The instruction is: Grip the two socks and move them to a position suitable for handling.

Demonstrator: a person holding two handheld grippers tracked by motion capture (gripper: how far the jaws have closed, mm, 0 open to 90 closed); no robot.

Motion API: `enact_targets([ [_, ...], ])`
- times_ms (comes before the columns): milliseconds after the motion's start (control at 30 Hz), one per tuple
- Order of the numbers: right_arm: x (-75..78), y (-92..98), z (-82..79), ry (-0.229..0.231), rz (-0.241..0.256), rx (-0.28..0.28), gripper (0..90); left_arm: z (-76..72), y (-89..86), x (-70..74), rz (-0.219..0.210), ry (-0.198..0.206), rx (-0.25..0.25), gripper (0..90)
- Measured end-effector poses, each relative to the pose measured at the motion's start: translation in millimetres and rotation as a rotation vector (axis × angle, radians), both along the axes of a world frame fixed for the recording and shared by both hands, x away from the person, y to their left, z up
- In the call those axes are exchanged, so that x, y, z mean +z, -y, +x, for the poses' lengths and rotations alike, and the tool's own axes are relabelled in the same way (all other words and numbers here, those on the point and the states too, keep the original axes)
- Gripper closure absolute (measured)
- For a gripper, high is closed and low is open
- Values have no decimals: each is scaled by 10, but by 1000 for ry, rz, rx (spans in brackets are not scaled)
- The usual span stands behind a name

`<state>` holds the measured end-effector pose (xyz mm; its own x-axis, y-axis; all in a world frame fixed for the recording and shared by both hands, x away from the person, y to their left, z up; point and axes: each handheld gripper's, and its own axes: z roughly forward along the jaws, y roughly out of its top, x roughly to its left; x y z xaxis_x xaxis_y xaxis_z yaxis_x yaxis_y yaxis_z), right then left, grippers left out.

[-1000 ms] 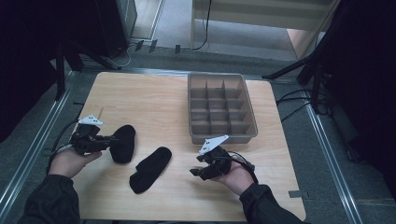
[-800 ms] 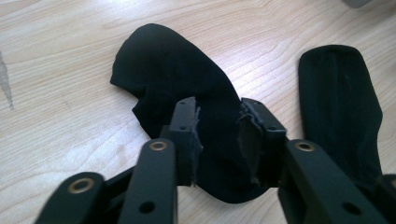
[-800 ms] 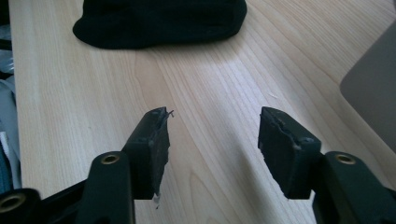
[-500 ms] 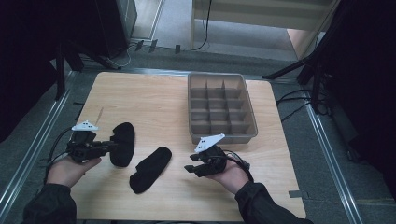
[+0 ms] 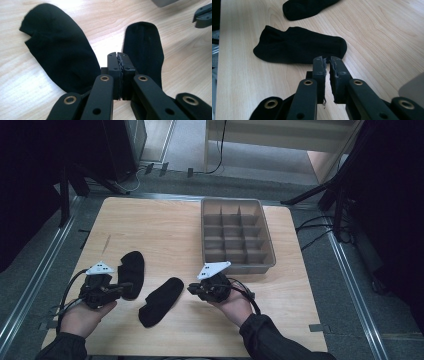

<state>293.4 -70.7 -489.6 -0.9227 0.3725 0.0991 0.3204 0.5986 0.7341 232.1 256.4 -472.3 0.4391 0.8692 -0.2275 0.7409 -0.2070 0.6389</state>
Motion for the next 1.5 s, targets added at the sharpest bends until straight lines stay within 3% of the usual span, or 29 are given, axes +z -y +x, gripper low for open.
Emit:
enact_targets([
  [267, -65, -150, 72, -18, -6, 22, 896, -201, 70, -16, -15, 36, 77, 887],
  [567, -140, -366, 124, 2, -28, 74, 896, -375, 212, -124, -16, -4, 76, 887],
  [800, -248, -480, 165, 6, -51, 81, 895, -502, 399, -211, 2, -4, 42, 886],
  [933, -293, -517, 188, 8, -73, 80, 894, -503, 450, -301, 10, -38, 34, 885],
  [1133, -386, -537, 233, -29, -107, 68, 886, -432, 524, -440, 71, -89, 11, 882],
  [1233, -441, -548, 223, -21, -139, 77, 886, -398, 547, -496, 102, -107, 1, 879],
  [1300, -440, -545, 214, -22, -134, 78, 885, -380, 550, -518, 118, -113, 3, 871],
  [1500, -443, -522, 179, -23, -138, 78, 875, -322, 467, -538, 93, -130, 4, 828],
])
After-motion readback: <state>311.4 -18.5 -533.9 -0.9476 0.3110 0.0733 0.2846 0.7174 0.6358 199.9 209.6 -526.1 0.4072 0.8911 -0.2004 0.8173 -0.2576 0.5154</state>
